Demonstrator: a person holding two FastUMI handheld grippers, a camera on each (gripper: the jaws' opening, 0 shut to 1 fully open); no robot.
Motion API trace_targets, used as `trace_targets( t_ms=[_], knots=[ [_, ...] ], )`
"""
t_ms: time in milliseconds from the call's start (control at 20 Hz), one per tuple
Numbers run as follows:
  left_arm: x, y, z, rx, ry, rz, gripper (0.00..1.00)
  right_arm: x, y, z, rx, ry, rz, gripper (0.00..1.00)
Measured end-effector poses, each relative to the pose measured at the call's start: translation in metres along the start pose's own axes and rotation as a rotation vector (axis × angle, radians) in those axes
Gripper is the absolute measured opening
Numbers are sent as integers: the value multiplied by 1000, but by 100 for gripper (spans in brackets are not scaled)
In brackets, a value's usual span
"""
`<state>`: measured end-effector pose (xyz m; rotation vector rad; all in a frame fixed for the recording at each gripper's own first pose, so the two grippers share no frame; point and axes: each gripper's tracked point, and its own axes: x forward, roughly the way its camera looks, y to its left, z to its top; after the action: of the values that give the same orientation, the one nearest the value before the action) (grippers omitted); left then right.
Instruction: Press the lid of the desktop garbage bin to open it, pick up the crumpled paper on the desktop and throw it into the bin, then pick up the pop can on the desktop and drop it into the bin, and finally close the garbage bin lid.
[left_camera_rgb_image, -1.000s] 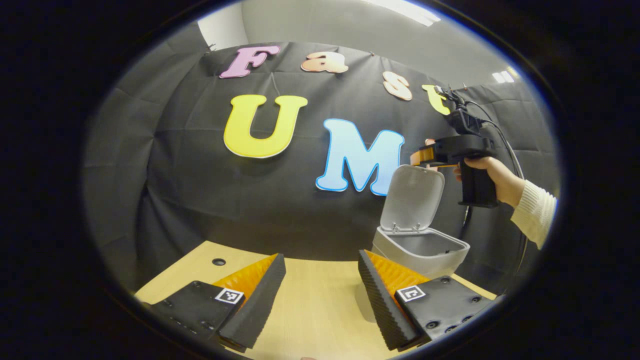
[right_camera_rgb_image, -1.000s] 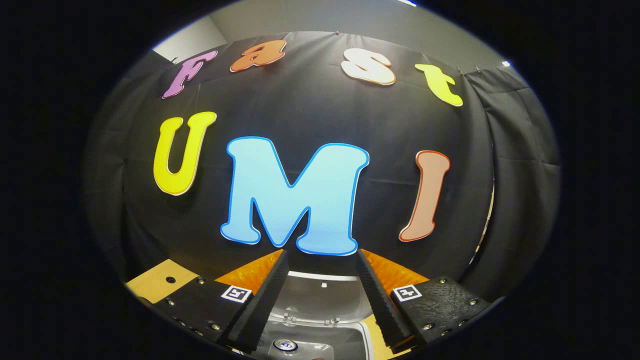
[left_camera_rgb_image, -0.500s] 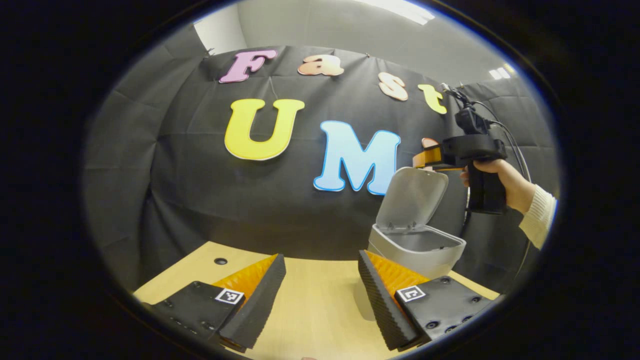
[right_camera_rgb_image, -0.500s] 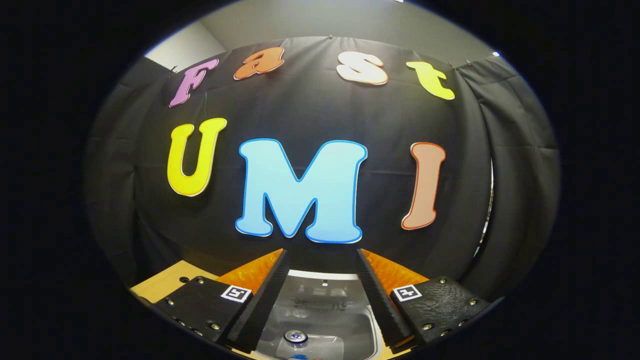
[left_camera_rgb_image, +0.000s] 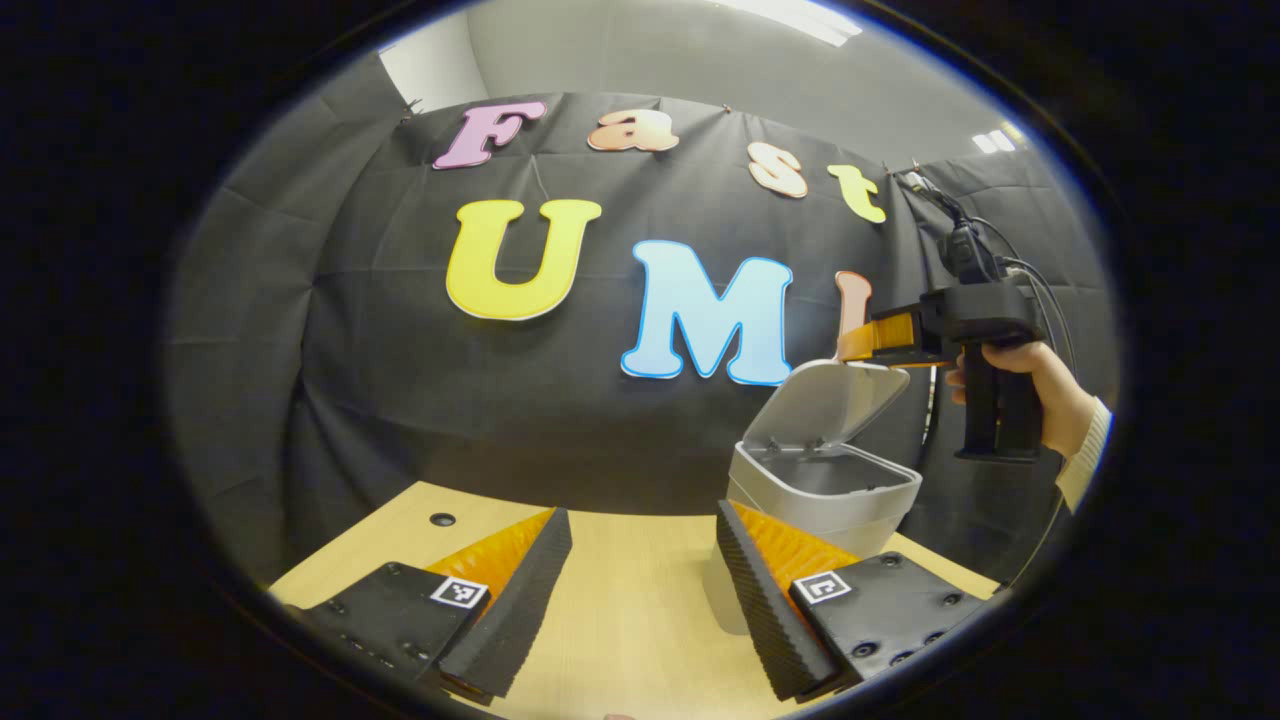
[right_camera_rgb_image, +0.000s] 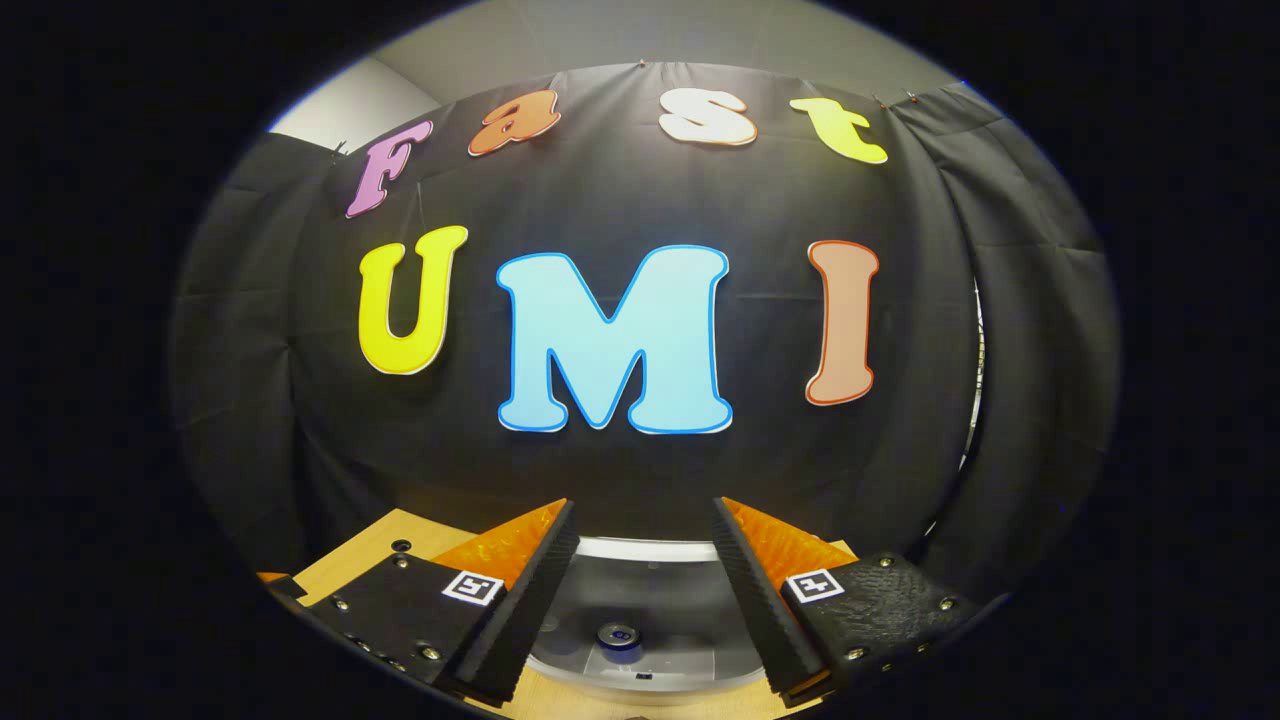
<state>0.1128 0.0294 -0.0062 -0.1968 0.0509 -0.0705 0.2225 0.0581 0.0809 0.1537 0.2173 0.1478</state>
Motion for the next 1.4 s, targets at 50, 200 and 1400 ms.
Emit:
trace_targets(
  t_ms=[50, 200, 1400],
  knots=[
    [-1, -2, -1, 0, 1, -1, 95, -3, 0, -6, 6, 9, 2, 88],
    [-5, -6, -1, 13, 1, -8, 95, -9, 2, -29, 24, 57, 10, 88],
    [-10, 2, -1, 27, 0, 24, 95, 16, -3, -113, -24, 22, -49, 96]
  ],
)
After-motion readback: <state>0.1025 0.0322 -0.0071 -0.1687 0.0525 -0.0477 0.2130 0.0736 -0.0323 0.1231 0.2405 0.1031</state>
